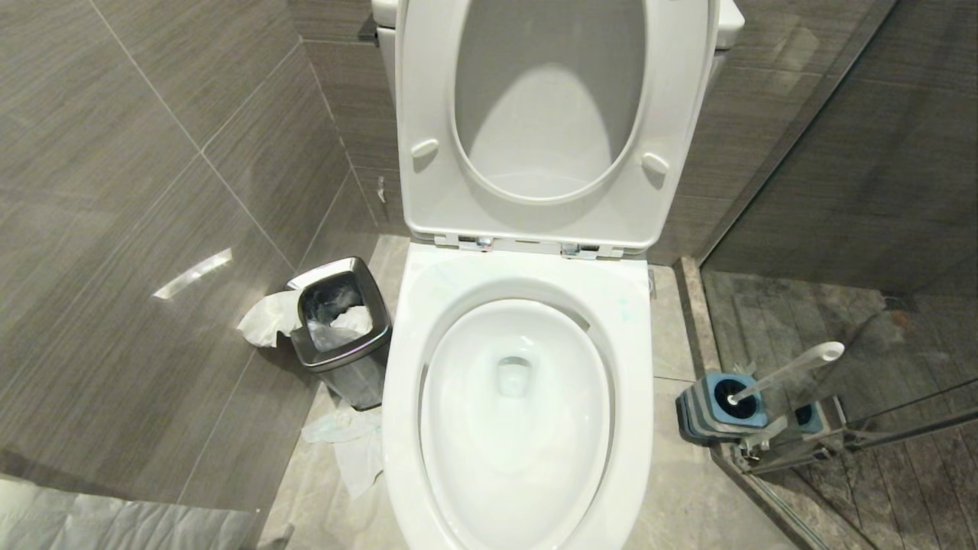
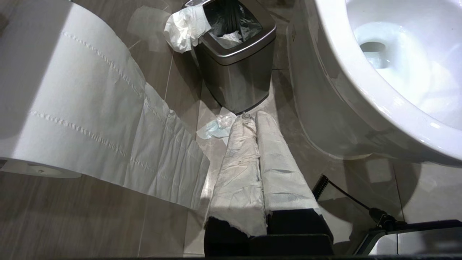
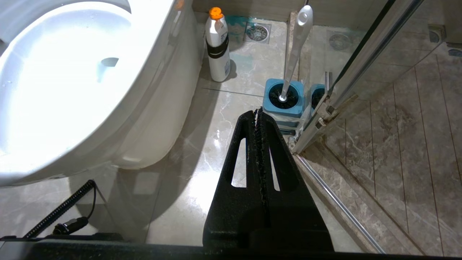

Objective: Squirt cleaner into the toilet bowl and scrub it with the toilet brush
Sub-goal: Pour in the cleaning agent

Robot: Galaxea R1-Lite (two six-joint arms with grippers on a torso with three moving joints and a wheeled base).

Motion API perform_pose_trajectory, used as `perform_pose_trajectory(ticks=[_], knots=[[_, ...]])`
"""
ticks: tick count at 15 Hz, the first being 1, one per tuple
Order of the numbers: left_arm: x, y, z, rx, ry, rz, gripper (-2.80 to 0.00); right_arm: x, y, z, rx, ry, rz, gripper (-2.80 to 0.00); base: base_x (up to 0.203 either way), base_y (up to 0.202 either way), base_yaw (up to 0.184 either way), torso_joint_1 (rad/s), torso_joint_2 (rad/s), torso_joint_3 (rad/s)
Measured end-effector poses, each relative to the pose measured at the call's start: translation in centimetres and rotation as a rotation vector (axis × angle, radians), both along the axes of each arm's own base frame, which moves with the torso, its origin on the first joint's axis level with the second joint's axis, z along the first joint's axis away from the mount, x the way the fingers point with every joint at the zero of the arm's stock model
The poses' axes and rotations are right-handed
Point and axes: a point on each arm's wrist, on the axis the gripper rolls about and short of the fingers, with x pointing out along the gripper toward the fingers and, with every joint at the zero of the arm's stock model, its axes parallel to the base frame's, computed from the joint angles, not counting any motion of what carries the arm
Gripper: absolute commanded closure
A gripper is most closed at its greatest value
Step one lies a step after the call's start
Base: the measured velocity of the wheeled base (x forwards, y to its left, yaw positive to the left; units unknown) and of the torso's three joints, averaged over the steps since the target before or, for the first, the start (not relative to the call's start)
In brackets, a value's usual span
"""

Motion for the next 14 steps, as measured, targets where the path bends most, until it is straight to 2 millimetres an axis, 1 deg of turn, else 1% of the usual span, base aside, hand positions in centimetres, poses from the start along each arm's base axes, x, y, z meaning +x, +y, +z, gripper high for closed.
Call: perform_pose_trajectory(ticks=[14], knots=[[0.0, 0.01, 0.0, -0.017, 0.001, 0.003, 0.0, 0.0, 0.0, 0.0, 0.0, 0.0, 0.0, 0.0, 0.0, 0.0, 0.0, 0.0, 0.0, 0.0]])
